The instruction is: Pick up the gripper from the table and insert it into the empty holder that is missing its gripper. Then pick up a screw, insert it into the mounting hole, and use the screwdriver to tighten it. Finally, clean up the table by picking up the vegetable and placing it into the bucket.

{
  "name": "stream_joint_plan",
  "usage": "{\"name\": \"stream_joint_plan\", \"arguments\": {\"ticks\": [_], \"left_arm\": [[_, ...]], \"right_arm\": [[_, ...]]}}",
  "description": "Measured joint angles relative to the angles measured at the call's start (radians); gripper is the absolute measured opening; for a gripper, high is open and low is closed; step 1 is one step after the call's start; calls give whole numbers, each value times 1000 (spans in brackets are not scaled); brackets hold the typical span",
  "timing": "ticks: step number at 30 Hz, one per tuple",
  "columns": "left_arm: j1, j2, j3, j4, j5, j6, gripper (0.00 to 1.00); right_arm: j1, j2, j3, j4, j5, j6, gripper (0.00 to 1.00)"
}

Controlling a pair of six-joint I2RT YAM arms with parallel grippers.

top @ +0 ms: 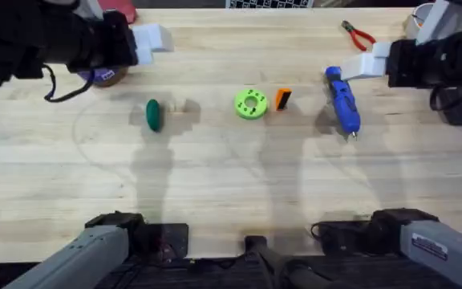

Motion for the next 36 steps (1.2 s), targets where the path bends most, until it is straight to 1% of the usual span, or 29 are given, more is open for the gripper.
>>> {"name": "stream_joint_plan", "arguments": {"ticks": [1, 3, 7, 10, 17, 20, 22, 25, 31, 34, 36], "left_arm": [[0, 0, 0, 26, 0, 7, 985], [0, 0, 0, 71, -1, 43, 985], [-3, 0, 0, 128, -1, 171, 985], [-3, 0, 0, 134, -1, 231, 985], [-13, -1, -2, 145, 0, 313, 985], [-25, -28, -37, 187, 2, 335, 985], [-35, -68, -89, 259, 2, 344, 985], [-45, -147, -200, 419, 17, 355, 985], [-46, -345, -493, 749, 85, 361, 985], [-46, -442, -619, 849, 116, 362, 985], [-46, -504, -686, 896, 137, 362, 985]], "right_arm": [[0, 0, 0, 0, 0, 0, 993], [0, 0, 0, 0, 0, 0, 994], [0, 0, 1, 0, 0, 0, 994], [0, 0, 1, 0, 0, 0, 993], [0, 0, 2, 0, 0, 0, 994], [0, 0, 2, 0, 0, 0, 994], [0, 0, 2, 0, 0, 0, 993], [0, 0, 3, 0, 0, 0, 993], [0, 0, 3, 0, 0, 0, 994], [0, 0, 3, 0, 0, 0, 994], [0, 0, 3, 0, 0, 0, 994]]}}
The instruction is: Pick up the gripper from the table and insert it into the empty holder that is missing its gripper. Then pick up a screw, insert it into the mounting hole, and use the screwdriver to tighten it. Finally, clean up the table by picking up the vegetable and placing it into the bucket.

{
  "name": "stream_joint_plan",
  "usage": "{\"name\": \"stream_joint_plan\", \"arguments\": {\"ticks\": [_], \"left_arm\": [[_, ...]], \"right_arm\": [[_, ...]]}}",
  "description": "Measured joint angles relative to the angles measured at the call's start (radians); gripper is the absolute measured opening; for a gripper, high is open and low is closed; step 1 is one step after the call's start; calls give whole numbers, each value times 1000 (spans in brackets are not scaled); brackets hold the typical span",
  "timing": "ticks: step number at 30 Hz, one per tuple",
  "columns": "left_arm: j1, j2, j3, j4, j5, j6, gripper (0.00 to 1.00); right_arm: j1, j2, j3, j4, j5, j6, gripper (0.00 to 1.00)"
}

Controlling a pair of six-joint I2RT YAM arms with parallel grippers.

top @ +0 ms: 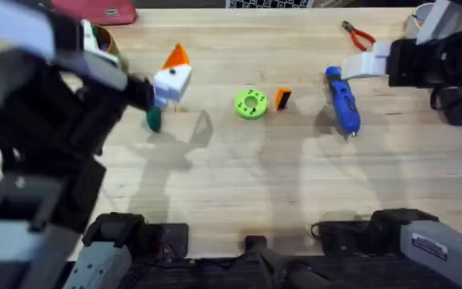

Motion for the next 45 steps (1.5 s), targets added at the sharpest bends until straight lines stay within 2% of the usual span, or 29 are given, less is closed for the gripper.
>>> {"name": "stream_joint_plan", "arguments": {"ticks": [9, 15, 21, 28, 36, 42, 45], "left_arm": [[0, -289, -249, 182, 106, 0, 985], [0, -404, -392, 314, 154, 0, 985], [2, -457, -434, 307, 198, -8, 985], [20, -518, -434, 306, 209, -80, 985], [22, -653, -434, 167, 212, -114, 985], [22, -660, -434, 131, 221, -222, 985], [21, -660, -434, 131, 256, -272, 985]], "right_arm": [[0, 0, 0, 0, 0, 0, 994], [0, 0, 0, 0, 0, 0, 994], [0, 0, 0, 0, 0, 0, 994], [0, 0, 0, 0, 0, 0, 994], [0, 0, 0, 0, 0, 0, 993], [0, 0, 0, 0, 0, 0, 994], [0, 0, 0, 0, 0, 0, 994]]}}
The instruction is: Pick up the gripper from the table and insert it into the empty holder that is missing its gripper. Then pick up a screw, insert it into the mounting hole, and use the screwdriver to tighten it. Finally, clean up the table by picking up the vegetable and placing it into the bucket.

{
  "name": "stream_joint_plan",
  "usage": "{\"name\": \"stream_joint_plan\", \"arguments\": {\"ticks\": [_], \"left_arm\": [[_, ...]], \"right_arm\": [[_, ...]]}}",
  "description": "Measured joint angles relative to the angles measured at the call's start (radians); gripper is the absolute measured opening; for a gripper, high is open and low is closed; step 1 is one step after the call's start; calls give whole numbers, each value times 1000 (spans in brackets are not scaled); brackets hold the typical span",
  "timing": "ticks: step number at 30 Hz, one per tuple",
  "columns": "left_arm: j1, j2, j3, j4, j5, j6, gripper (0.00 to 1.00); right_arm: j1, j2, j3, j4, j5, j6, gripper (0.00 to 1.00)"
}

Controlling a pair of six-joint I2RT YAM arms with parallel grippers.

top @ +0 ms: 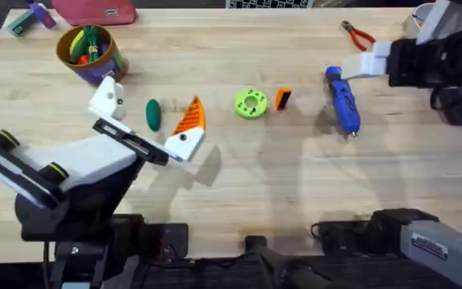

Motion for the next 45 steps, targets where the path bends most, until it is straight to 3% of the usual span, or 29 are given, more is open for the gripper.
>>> {"name": "stream_joint_plan", "arguments": {"ticks": [4, 10, 15, 20, 24, 29, 36, 45], "left_arm": [[-18, 0, 0, -33, 116, -30, 985], [-29, 0, 0, -66, 420, -49, 985], [-29, 0, 0, -229, 543, -55, 985], [-29, 1, 0, -318, 561, -28, 985], [-29, 1, 0, -325, 578, 40, 985], [-27, 1, 0, -326, 583, 76, 985], [31, 1, 0, -328, 595, 90, 985], [33, 1, 0, -330, 602, 93, 985]], "right_arm": [[0, 0, 0, 0, 0, 0, 994], [0, 0, 0, 0, 0, 0, 994], [0, 0, 0, 0, 0, 0, 994], [0, 0, 0, 0, 0, 0, 994], [0, 0, 0, 0, 0, 0, 993], [0, 0, 0, 0, 0, 0, 994], [0, 0, 0, 0, 0, 0, 994], [0, 0, 0, 0, 0, 0, 994]]}}
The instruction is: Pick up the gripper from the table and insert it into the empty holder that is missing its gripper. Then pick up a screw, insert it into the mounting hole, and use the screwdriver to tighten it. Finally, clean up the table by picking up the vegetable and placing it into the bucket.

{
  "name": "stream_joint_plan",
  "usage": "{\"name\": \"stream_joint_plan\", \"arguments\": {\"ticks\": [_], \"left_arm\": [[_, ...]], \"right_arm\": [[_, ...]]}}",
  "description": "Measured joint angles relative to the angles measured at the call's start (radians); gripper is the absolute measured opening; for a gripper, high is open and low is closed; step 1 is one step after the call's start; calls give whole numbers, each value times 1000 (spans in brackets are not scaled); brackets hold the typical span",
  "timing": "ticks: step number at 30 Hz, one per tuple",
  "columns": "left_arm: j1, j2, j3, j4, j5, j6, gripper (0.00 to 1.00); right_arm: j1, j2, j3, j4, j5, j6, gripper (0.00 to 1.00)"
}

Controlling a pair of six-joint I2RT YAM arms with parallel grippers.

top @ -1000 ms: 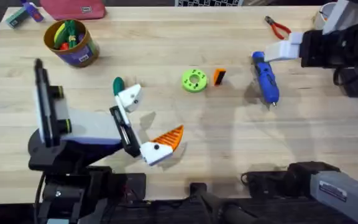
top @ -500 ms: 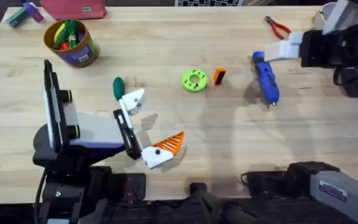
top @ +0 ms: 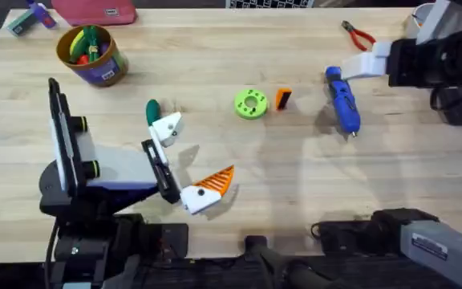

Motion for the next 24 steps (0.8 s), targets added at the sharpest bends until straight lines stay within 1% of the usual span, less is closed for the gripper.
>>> {"name": "stream_joint_plan", "arguments": {"ticks": [11, 15, 24], "left_arm": [[0, 0, 0, -1, 4, 0, 985], [0, 0, 0, -6, 27, 0, 985], [0, 0, 0, -7, 37, 0, 985]], "right_arm": [[0, 0, 0, 0, 0, 0, 994], [0, 0, 0, 0, 0, 0, 994], [0, 0, 0, 0, 0, 0, 994]]}}
